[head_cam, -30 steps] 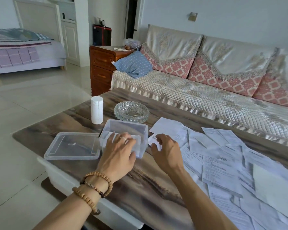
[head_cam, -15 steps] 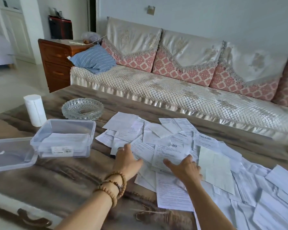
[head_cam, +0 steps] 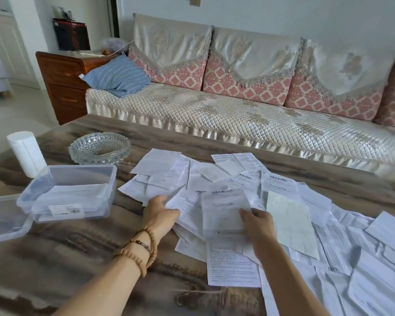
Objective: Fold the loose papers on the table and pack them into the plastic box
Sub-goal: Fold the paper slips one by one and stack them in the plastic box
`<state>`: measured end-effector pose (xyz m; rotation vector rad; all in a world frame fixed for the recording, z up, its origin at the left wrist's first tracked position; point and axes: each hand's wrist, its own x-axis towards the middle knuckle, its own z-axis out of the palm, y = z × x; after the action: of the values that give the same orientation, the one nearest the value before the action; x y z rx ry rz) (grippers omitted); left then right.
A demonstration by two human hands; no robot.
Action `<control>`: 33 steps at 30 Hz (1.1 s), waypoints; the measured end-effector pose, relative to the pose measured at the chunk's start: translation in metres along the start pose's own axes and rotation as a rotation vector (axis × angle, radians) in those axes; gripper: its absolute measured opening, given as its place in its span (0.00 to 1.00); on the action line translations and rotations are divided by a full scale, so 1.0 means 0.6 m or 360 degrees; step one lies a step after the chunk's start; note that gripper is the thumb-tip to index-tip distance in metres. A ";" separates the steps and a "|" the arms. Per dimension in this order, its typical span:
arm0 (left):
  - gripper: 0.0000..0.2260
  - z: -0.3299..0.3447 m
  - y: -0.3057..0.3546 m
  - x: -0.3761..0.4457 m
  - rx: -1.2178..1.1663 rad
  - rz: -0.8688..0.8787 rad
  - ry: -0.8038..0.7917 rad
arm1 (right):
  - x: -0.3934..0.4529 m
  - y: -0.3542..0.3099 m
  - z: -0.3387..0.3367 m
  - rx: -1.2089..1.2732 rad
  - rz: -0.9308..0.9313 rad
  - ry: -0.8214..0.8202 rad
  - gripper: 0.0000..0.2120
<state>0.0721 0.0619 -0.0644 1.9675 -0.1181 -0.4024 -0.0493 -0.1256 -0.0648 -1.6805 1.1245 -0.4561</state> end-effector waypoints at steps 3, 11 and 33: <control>0.07 -0.034 -0.028 -0.054 -0.0379 -0.0145 -0.0124 | -0.042 -0.007 -0.001 0.0248 0.0182 -0.0133 0.09; 0.09 -0.085 -0.037 -0.147 -0.0661 -0.0253 -0.0563 | -0.189 -0.018 0.071 0.0444 0.0072 -0.0301 0.09; 0.27 -0.041 -0.049 -0.174 -0.0134 0.0211 -0.0288 | -0.111 0.043 -0.069 -0.1761 -0.0802 0.0278 0.10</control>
<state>-0.0207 0.1233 -0.0582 1.8266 -0.3400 -0.4899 -0.1244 -0.0927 -0.0569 -2.9751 1.1415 -0.2878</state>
